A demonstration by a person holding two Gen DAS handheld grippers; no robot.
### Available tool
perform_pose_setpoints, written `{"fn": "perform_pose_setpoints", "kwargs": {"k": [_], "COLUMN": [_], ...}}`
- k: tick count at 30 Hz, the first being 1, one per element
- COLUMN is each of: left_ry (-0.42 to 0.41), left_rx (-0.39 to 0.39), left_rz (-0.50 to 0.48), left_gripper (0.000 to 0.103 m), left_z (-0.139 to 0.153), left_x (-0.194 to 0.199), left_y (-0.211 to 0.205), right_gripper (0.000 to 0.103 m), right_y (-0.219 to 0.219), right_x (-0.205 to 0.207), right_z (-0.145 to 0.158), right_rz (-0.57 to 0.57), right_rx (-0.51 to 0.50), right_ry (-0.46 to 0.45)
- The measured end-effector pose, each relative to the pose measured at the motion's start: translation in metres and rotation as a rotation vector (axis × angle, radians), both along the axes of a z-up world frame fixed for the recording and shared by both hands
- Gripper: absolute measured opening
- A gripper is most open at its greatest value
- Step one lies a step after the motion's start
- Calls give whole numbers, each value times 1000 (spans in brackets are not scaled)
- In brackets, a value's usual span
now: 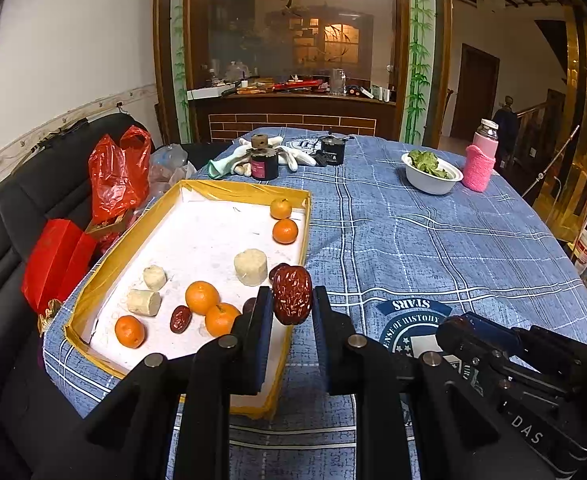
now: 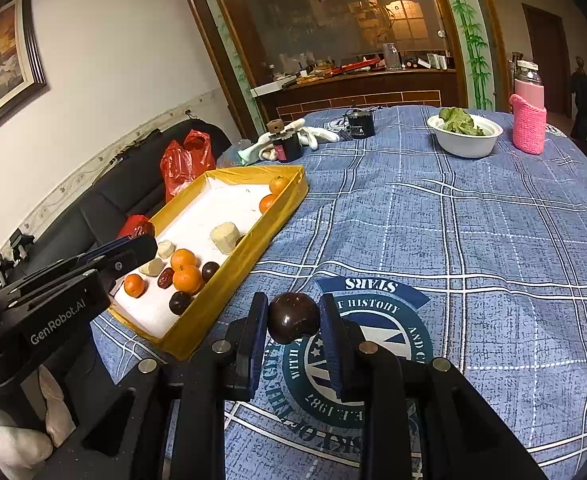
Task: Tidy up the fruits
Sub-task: 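Carry the plum and date over the white tray and open both tools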
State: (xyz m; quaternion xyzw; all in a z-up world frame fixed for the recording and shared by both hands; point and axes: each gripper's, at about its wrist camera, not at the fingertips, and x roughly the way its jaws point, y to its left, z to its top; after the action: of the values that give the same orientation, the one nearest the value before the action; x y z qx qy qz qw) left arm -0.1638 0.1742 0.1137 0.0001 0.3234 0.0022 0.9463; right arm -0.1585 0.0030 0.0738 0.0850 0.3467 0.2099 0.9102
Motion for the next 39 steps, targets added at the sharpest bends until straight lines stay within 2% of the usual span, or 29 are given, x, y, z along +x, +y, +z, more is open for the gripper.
{"fn": "perform_pose_setpoints", "kwargs": {"k": [15,22,28,31,35,39], "left_ry": [3,10,43,64,90,118], "left_rx": [-2,-62,-117,-135,-151,-184], "left_rz": [2,143,238,248,268,274], "left_gripper": [19,19,19,19,19,19], "left_z": [-3,-5,-20,-31,-44,-55], "left_x": [0,9,17,23,35,44], "left_y": [1,65,116,128,143,154], "right_gripper": [30,30,30,30,30,31], "right_y": [2,11,46,72,105,128], "right_x": [-3,5,29,44,64,93], "right_z": [-2,12,20,17,12,0], "right_rz": [3,39,134,196,234,270], "right_rx": [-1,-15,5,17,-14,32], "right_ry": [4,-3,41,85,95,167]}}
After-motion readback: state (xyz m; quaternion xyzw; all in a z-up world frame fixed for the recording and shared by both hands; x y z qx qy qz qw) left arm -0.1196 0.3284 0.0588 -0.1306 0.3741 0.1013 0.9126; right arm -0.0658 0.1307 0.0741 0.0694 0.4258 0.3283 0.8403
